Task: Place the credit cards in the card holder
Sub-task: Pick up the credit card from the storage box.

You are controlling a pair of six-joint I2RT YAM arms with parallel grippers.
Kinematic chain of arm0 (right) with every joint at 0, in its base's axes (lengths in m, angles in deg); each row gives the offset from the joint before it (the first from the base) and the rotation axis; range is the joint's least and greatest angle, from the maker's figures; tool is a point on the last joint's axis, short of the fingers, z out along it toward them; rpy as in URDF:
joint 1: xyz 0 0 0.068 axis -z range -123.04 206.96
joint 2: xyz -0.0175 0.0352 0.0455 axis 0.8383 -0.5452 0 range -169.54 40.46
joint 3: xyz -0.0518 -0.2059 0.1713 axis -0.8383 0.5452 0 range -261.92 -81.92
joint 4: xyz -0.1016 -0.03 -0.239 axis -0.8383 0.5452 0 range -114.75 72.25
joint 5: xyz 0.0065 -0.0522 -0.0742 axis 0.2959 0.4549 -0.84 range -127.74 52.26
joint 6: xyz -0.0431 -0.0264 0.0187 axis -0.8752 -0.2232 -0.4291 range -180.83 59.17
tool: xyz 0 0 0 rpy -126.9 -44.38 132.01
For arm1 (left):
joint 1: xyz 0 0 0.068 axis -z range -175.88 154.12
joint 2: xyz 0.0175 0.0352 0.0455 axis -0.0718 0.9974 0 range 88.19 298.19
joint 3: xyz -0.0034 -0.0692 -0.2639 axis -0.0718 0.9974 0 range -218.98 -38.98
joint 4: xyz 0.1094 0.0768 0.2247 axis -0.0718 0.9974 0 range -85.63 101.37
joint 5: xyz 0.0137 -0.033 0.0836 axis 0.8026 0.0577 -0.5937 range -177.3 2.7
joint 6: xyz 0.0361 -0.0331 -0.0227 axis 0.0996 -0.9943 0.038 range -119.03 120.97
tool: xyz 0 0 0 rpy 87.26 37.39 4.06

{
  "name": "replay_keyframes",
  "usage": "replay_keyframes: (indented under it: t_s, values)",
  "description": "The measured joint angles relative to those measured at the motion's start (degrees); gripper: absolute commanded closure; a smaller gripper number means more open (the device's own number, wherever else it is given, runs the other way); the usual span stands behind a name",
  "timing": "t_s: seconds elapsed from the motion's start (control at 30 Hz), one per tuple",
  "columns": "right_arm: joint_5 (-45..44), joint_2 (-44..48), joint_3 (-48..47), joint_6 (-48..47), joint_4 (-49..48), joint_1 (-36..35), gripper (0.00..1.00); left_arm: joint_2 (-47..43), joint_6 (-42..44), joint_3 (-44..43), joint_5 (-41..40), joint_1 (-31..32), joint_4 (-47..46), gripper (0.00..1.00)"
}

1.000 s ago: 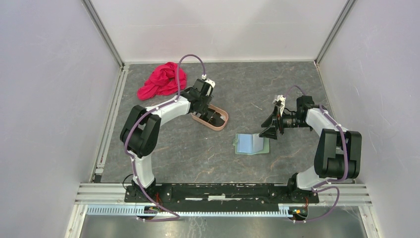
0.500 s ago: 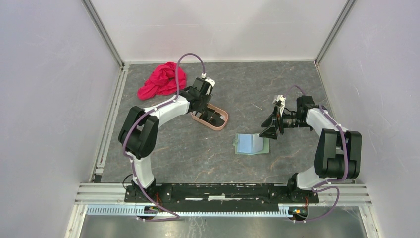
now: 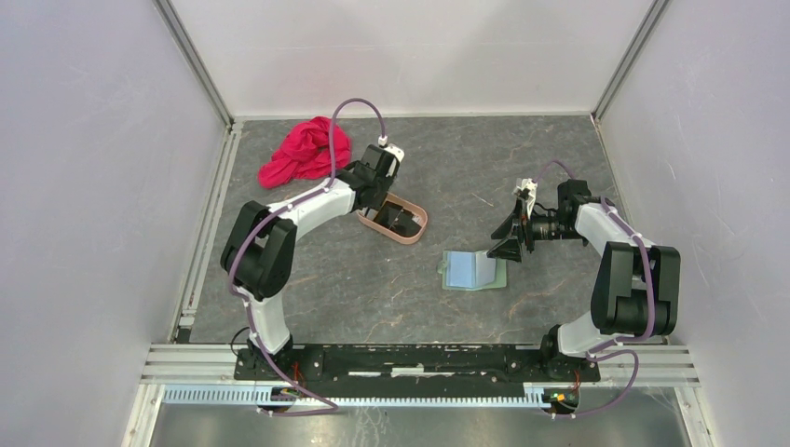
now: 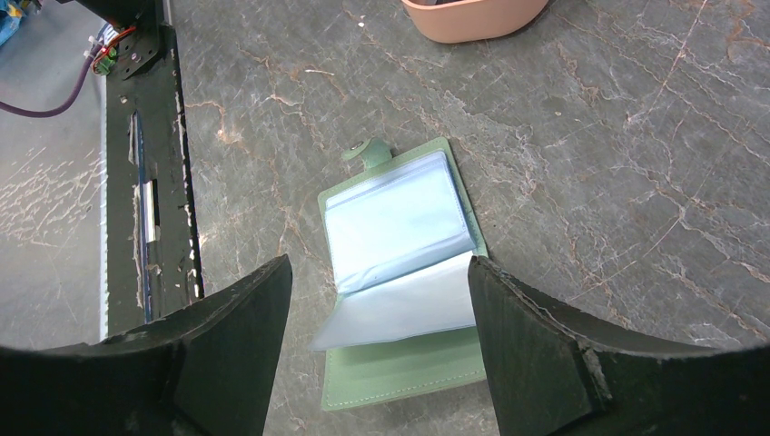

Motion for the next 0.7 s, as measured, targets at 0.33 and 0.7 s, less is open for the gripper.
replay_keyframes:
  t_s: [0.33, 0.7]
  values:
    - [0.0, 0.0, 0.0, 0.0, 0.0, 0.0, 0.22, -0.4, 0.0, -0.3, 0.9, 0.0, 0.1, 0.82]
    - [0.0, 0.0, 0.0, -0.1, 0.0, 0.0, 0.22, -0.4, 0.0, -0.6, 4.2, 0.1, 0.4, 0.96]
